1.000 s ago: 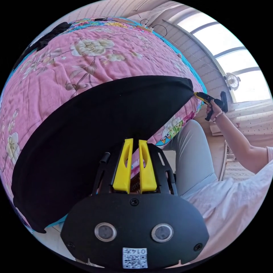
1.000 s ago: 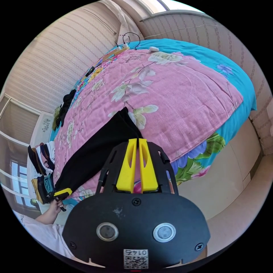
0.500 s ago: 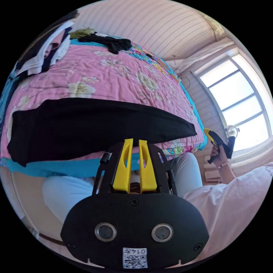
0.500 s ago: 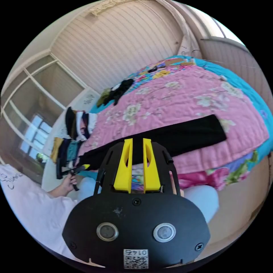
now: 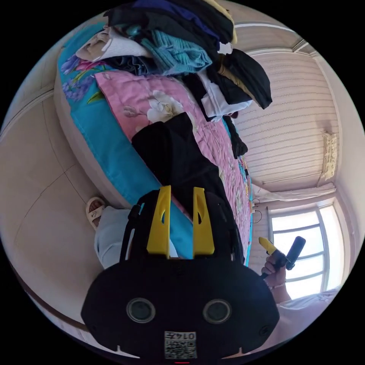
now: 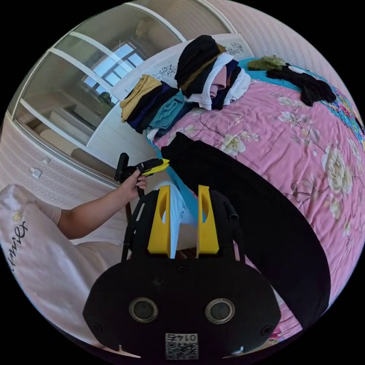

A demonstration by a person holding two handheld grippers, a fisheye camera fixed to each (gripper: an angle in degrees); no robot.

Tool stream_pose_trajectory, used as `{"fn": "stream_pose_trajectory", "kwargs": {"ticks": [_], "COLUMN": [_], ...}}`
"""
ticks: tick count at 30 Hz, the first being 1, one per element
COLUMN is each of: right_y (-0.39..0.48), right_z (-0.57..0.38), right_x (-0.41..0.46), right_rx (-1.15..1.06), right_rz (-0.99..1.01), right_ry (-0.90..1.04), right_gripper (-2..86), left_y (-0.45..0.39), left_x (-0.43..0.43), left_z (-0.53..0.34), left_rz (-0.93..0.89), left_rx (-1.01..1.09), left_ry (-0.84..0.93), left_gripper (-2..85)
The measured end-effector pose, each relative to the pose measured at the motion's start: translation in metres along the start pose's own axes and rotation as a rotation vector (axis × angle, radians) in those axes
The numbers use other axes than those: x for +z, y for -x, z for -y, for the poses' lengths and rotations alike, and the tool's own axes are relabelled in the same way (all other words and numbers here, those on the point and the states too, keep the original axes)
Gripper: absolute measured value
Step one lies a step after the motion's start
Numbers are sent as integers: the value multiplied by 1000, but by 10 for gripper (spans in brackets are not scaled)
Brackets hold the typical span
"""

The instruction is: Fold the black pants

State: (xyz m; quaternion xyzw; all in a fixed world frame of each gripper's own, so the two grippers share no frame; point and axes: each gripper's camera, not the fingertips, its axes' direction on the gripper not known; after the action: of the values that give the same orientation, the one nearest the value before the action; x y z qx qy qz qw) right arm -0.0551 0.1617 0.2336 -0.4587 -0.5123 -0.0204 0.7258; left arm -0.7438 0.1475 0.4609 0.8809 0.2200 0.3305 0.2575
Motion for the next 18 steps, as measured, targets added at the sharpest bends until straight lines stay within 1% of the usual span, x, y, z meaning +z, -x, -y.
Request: {"fn": "stream_pose_trajectory", "kwargs": {"ticks": [2,4,9,10,12,13,14,16,18], "right_y": [9,13,11,9,7,6,6,3,-1], "right_z": [18,28,51,58,67,74,80,91,103], "right_x": [32,55,109,122,140,153,167,189,213], "right_rx": [-64,-102,-154,-163,-180,-196,-217,-234,-246], "right_rz": [-35,-73,-119,-120,-122,-130,-151,-179,-173], "right_ry": [58,100,164,175,186,196,210,241,271], "right_gripper": [106,106,105,105,105,105,104,104,103], "left_y": [10,14,12,8,-1,-5,-3,5,12], "left_x": [-7,-20,-75,-91,-105,-108,-108,-111,-114], "left_z": [11,15,26,34,54,67,77,81,72], "left_rz": [-26,-42,-184,-181,-106,-39,-3,-10,50], "left_rx": [-5,11,92,130,204,249,241,221,248], "left_ry": [-11,-41,-129,-171,-198,-174,-136,-104,-106], "left_gripper": [4,-4,-9,-9,-9,-9,-8,-6,1]}}
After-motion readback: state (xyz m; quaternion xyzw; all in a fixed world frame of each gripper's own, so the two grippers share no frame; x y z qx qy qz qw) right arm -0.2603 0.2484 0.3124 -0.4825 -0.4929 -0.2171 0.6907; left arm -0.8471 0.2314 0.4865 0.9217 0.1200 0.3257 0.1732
